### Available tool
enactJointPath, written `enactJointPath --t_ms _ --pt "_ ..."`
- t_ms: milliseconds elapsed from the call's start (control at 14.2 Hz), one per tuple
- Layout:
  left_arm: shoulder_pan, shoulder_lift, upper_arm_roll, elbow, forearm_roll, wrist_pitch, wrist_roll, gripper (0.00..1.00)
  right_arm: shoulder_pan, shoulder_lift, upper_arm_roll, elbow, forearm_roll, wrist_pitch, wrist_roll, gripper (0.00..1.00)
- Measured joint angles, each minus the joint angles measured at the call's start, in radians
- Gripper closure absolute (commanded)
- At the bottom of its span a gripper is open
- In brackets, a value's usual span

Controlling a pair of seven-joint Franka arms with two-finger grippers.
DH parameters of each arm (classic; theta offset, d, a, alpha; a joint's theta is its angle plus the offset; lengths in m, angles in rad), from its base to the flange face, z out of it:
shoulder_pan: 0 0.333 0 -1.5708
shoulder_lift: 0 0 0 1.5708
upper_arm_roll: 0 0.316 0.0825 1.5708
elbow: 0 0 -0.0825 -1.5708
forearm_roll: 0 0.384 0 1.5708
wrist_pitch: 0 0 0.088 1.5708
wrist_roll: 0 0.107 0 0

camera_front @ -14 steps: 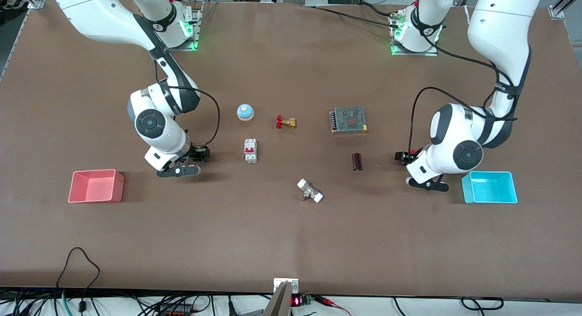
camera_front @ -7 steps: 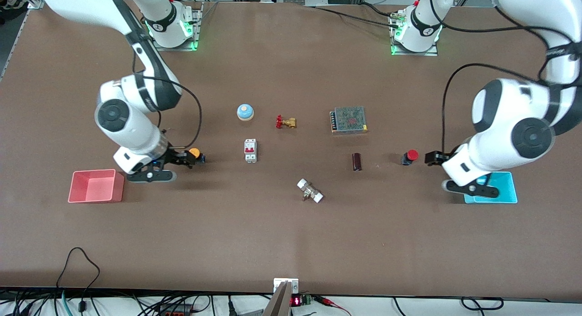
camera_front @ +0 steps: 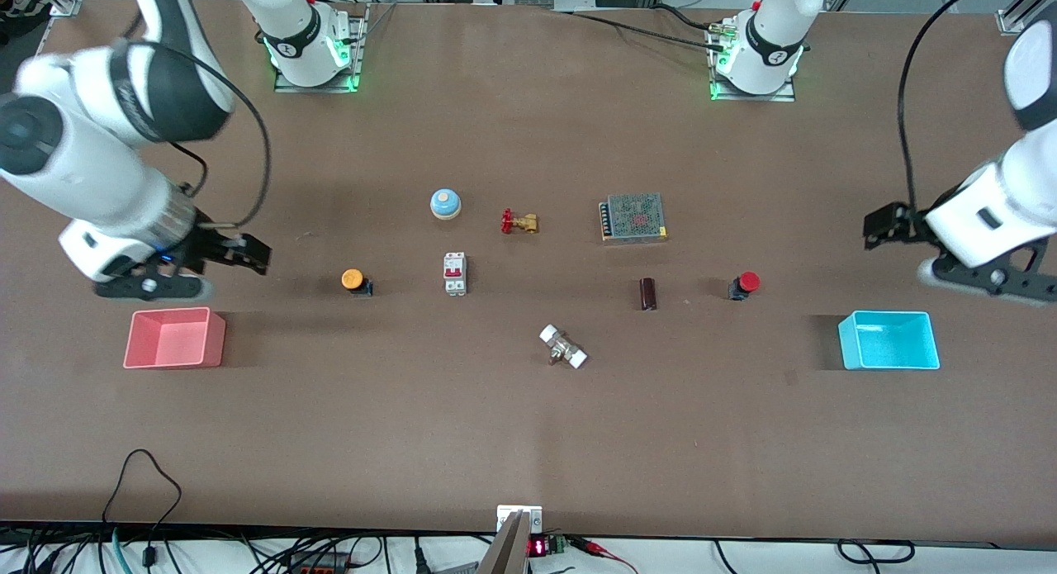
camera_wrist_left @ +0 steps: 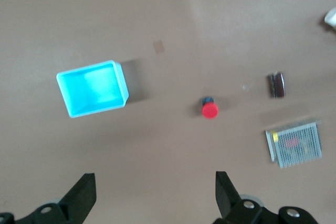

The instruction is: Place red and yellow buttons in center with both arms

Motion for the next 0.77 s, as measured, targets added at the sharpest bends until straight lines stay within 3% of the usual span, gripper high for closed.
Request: enactJointPath --t_ms 352,493,775 --pt "0.014 -0.03 -0.005 -0.055 -0.009 -0.031 0.004 0.0 -0.015 -0.103 -0.097 0.045 0.041 -0.165 -0.02 0.0" --pt "0.014 -0.03 -0.007 -0.055 -0.012 -0.036 -0.005 0.0 -0.013 -0.123 -0.101 0.045 0.042 -0.238 -0.02 0.0" --pt "0.04 -0.048 -0.005 -0.073 -0.061 0.013 -0.094 0.0 0.013 -0.125 -0.1 0.045 0.043 -0.24 -0.02 0.0"
